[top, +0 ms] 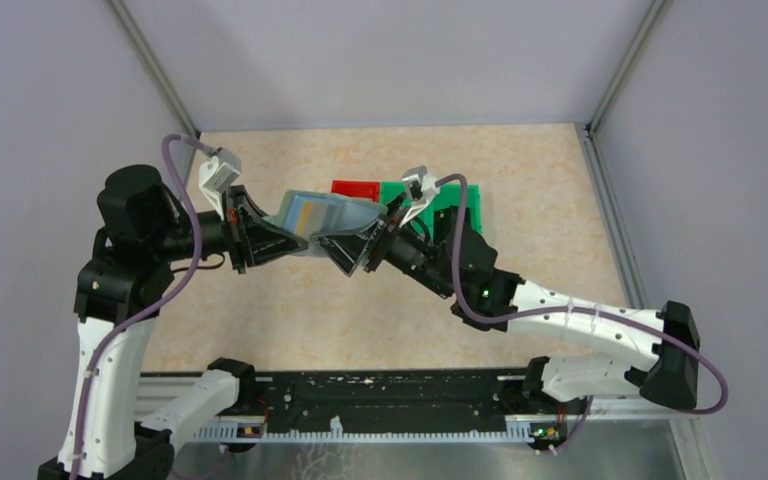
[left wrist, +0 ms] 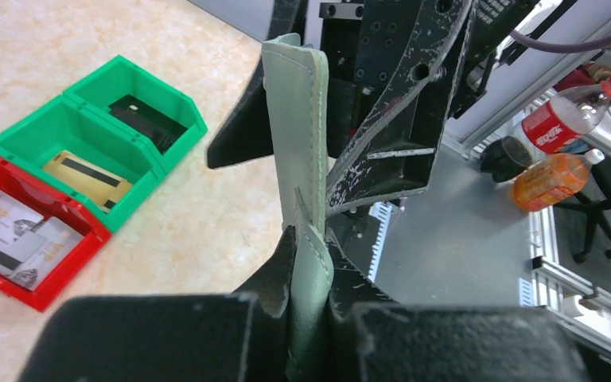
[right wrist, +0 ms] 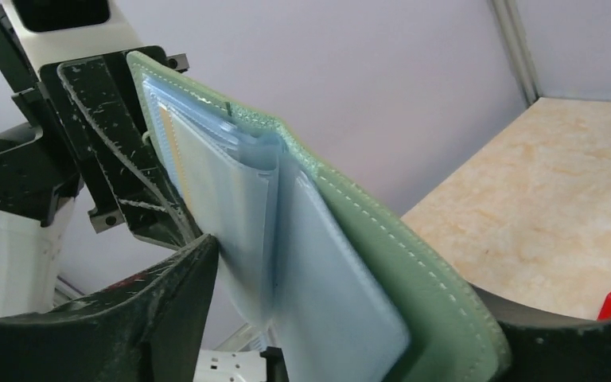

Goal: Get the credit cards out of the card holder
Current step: Remove the credit card from the card holder.

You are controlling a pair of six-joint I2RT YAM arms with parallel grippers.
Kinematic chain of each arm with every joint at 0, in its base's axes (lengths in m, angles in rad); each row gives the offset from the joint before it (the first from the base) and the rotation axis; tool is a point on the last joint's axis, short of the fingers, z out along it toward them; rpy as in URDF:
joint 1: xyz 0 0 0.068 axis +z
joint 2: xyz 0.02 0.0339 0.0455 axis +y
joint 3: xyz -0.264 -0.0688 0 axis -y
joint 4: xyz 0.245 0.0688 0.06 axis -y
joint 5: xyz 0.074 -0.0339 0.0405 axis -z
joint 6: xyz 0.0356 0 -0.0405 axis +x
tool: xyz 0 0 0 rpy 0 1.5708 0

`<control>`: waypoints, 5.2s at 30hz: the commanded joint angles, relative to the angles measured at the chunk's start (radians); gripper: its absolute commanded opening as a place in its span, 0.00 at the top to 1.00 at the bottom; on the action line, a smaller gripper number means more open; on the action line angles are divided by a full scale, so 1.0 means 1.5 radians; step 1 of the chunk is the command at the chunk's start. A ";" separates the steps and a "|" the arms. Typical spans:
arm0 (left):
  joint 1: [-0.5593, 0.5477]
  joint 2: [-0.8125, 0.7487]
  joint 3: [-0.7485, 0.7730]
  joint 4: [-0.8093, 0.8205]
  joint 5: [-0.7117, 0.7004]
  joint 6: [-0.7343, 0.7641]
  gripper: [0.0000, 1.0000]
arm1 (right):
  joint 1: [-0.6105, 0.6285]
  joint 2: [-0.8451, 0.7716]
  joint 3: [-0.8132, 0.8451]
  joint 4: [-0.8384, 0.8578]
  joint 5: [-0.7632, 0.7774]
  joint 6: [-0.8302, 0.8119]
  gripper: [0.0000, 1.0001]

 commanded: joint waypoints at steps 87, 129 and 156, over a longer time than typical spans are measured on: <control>0.001 0.012 -0.023 0.119 0.157 -0.135 1.00 | 0.027 -0.281 0.103 -0.213 -0.048 -0.120 0.01; 0.001 0.031 0.028 0.054 0.153 -0.088 1.00 | -0.132 -0.018 0.151 -0.142 -0.472 0.115 0.58; 0.001 0.025 0.010 0.159 0.217 -0.194 0.98 | -0.157 -0.062 0.063 -0.082 -0.475 0.123 1.00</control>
